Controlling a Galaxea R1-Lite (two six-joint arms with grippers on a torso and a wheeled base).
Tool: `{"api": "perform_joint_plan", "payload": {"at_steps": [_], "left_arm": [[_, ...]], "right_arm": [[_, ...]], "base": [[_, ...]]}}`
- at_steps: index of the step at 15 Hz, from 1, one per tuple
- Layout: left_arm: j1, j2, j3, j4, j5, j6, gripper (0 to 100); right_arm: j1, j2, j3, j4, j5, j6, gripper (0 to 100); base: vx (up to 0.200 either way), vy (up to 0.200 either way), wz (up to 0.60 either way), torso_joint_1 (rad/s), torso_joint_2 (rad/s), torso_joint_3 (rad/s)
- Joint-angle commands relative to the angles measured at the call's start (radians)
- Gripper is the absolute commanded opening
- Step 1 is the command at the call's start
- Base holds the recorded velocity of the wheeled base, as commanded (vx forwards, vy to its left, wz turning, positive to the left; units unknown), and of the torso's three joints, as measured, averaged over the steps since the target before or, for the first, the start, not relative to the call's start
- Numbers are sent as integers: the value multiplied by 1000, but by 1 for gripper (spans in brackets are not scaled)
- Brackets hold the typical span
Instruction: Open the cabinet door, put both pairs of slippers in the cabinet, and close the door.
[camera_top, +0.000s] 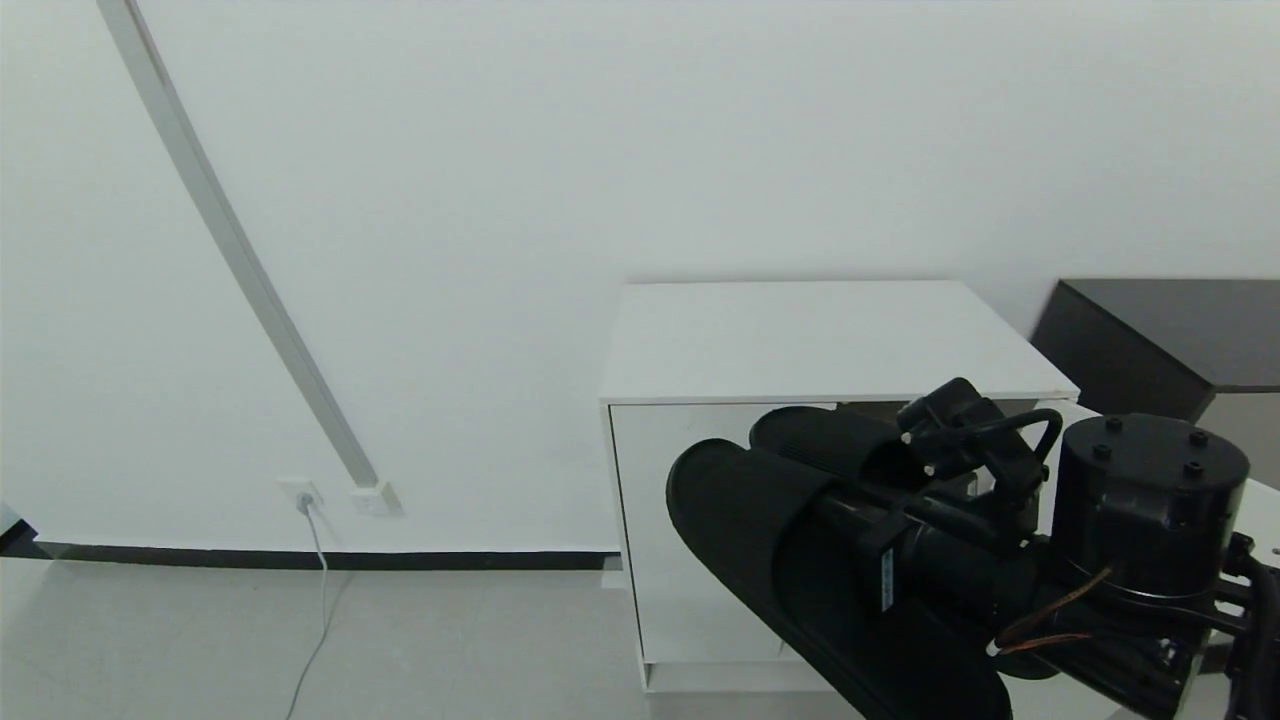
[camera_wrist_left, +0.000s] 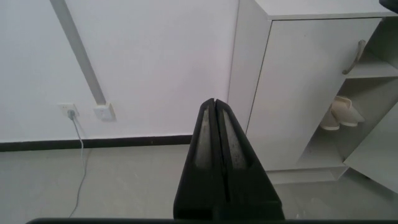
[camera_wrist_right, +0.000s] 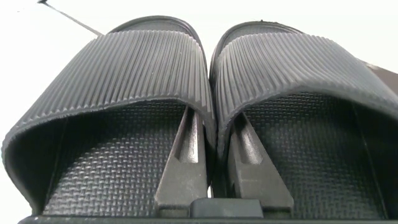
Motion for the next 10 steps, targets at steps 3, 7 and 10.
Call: {"api": "perform_joint_plan", "payload": {"at_steps": [3, 7, 10], "left_arm": [[0, 1, 0, 0, 0, 0, 0], [0, 1, 0, 0, 0, 0, 0], [0, 1, 0, 0, 0, 0, 0]], "right_arm": [[0, 19, 1, -2, -3, 1, 0], [0, 16, -1, -2, -4, 1, 0], [0, 16, -2, -2, -4, 1, 0]], "base": [[0, 0, 0, 0, 0, 0], [0, 0, 0, 0, 0, 0], [0, 0, 0, 0, 0, 0]]}}
